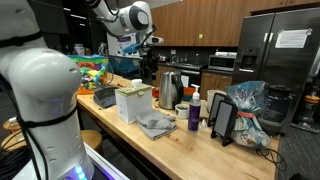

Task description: Lift open the lid of the white box

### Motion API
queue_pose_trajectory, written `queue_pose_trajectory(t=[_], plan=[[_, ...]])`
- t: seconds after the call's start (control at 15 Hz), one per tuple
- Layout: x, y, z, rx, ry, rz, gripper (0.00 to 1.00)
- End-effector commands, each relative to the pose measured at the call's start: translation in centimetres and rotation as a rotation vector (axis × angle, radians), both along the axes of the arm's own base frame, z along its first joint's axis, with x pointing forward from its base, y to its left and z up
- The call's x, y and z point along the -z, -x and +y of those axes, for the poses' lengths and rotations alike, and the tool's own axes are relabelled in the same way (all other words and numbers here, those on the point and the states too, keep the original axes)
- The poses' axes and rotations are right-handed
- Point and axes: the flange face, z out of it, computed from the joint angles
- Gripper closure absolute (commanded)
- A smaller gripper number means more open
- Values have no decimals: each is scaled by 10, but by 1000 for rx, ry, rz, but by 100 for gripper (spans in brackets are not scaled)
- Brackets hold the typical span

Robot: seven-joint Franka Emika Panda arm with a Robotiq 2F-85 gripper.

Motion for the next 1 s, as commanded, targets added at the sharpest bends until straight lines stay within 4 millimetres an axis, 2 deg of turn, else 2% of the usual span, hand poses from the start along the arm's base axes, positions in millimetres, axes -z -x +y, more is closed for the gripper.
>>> queue_pose_trajectory(t=[0.0, 0.53, 0.93], plan=[[1, 9, -19, -51, -36, 29, 0], [16, 15, -44, -214, -187, 91, 0], [23, 17, -45, -263, -269, 115, 0]])
